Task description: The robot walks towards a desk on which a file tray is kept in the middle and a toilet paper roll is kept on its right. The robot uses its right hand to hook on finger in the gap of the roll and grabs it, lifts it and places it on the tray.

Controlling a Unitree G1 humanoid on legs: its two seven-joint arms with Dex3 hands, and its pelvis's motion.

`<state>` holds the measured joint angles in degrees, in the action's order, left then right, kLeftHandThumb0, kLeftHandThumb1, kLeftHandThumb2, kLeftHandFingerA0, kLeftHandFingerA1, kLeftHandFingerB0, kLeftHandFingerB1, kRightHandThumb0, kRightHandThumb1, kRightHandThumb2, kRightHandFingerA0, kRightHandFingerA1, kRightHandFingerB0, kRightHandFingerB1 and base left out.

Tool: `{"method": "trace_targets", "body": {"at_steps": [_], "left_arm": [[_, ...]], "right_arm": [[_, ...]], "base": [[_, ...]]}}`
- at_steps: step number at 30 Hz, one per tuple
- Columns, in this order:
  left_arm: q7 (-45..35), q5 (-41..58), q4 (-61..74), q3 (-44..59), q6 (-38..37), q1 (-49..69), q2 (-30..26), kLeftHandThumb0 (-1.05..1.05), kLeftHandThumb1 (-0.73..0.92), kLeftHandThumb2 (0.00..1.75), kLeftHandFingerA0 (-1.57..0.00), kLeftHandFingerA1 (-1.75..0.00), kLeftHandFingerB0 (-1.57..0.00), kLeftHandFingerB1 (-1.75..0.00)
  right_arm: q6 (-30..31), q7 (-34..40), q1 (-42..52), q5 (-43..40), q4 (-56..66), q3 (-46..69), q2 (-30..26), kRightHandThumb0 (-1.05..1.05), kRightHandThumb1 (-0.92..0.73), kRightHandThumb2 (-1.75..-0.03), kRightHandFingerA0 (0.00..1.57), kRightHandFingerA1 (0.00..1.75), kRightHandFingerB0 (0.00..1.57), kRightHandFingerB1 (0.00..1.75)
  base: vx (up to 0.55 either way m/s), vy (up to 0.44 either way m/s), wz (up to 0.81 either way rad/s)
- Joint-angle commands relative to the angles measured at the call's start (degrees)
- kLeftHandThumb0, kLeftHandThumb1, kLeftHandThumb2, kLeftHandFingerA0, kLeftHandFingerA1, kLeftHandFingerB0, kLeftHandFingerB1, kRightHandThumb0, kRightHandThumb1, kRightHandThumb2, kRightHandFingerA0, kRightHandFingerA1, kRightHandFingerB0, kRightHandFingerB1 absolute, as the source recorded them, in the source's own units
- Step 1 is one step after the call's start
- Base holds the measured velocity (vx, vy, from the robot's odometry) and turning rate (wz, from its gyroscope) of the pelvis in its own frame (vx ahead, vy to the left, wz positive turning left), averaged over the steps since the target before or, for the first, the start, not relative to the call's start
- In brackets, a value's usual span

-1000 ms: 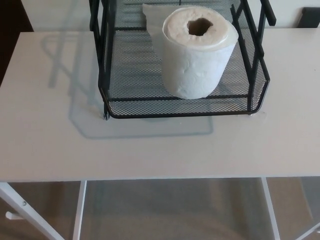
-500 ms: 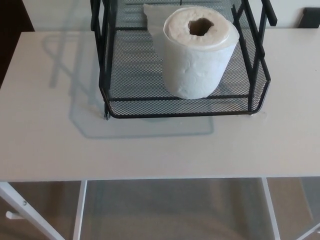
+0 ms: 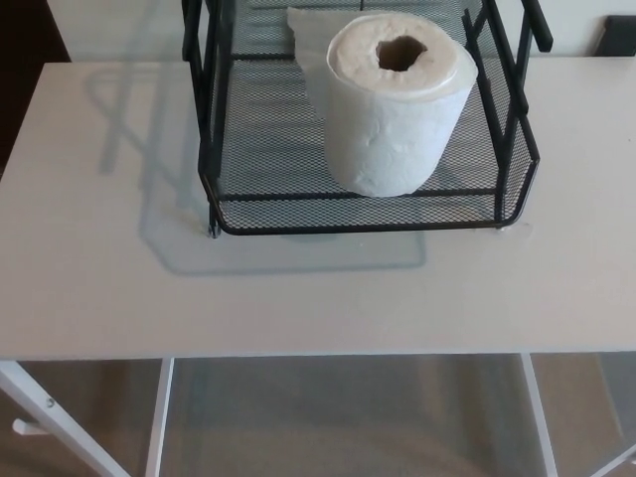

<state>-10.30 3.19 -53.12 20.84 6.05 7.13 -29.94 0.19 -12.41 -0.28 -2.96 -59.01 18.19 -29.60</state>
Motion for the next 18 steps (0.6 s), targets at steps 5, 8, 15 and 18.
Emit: {"method": "trace_targets", "body": {"at_steps": [5, 8, 15, 18], "left_arm": [[6.52, 2.00, -4.79, 3.66, -6.39, -2.38, 0.59, -0.67, 0.68, 0.99, -0.38, -0.65, -0.17, -0.49], [1.60, 3.05, -5.11, 3.60, -3.50, -2.88, -0.14, -0.70, 0.70, 1.01, -0.30, -0.63, -0.15, -0.50], [-4.54, -3.18, 2.69, -7.27, -0.24, 1.21, -4.11, -0.69, 0.92, 0.73, -0.21, -0.46, -0.23, -0.40], [-4.59, -2.55, 1.61, -7.50, -0.46, 0.87, -4.30, -0.72, 0.92, 0.72, -0.22, -0.48, -0.25, -0.41]], "right_arm": [[17.01, 16.54, 3.49, 0.68, 20.08, 3.53, 4.22, -0.77, -0.43, -0.55, 0.44, 1.25, 0.00, 0.42], [18.61, 15.75, 3.98, 7.06, 20.64, -2.37, 2.15, -0.89, -0.39, -0.88, 0.48, 1.02, 0.03, 0.47], [18.88, 12.08, 3.80, -2.65, 22.12, 6.53, 5.56, -0.55, -0.39, -0.52, 0.29, 1.14, 0.11, 0.47], [19.49, 12.10, 4.01, -2.46, 22.81, 6.79, 5.76, -0.55, -0.39, -0.52, 0.29, 1.14, 0.11, 0.47]], "base": [[0.00, 0.000, 0.00], [0.00, 0.000, 0.00], [0.00, 0.000, 0.00], [0.00, 0.000, 0.00]]}}
